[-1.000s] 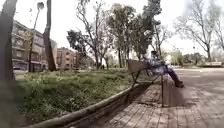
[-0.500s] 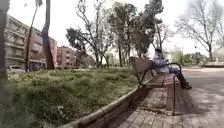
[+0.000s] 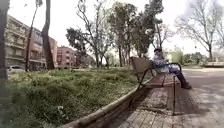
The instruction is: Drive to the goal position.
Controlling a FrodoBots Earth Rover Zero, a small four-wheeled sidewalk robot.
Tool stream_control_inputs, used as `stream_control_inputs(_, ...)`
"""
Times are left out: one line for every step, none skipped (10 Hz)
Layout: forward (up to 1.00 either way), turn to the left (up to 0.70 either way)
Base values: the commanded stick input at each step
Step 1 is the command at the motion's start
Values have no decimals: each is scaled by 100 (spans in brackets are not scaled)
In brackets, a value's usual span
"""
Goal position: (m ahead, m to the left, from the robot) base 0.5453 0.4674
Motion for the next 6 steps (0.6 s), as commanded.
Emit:
stream_control_inputs(0,-45)
stream_control_inputs(0,-45)
stream_control_inputs(0,-45)
stream_control_inputs(0,-45)
stream_control_inputs(0,-45)
stream_control_inputs(0,-45)
